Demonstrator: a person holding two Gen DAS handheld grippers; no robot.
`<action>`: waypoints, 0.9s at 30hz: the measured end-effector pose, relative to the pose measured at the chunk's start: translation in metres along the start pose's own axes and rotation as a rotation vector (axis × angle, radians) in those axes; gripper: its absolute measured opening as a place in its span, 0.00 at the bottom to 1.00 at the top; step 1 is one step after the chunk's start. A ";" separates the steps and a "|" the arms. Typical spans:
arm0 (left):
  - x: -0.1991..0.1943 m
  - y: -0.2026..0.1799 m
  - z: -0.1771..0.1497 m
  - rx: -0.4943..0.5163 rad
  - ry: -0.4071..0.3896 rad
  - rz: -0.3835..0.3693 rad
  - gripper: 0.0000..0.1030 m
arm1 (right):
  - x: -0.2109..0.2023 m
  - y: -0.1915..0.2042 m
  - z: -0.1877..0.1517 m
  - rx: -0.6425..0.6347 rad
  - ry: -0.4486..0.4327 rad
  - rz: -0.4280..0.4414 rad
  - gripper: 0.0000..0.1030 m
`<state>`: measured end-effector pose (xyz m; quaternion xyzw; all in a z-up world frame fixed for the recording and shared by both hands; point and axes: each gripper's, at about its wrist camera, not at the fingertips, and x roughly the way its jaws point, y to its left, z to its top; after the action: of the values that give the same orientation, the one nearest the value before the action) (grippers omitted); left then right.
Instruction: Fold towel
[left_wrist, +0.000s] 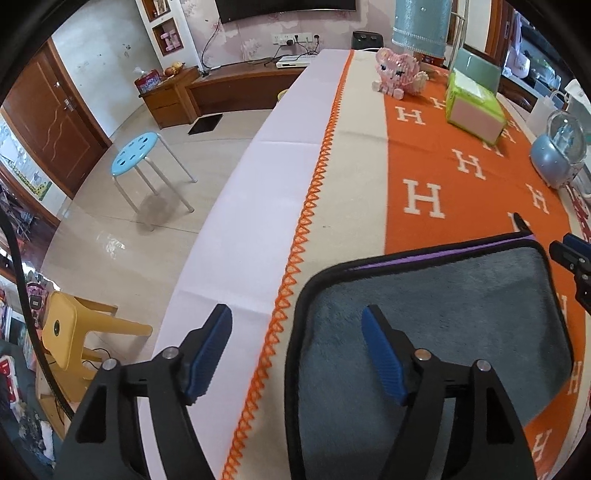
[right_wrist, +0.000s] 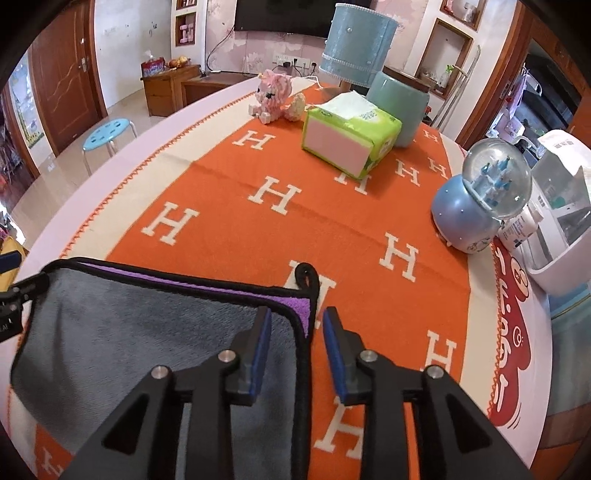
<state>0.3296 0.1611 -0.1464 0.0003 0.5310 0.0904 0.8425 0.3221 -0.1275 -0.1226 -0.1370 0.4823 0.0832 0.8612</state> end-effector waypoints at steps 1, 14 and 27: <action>-0.005 -0.002 -0.002 0.000 -0.003 -0.002 0.72 | -0.006 -0.001 -0.002 0.009 -0.001 0.008 0.29; -0.069 -0.020 -0.044 0.012 -0.029 -0.062 0.90 | -0.073 -0.005 -0.052 0.108 -0.017 0.044 0.29; -0.144 -0.035 -0.107 0.030 -0.034 -0.140 0.90 | -0.154 -0.005 -0.128 0.200 -0.024 0.052 0.30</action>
<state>0.1786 0.0944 -0.0681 -0.0227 0.5164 0.0234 0.8557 0.1399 -0.1740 -0.0538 -0.0369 0.4812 0.0588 0.8739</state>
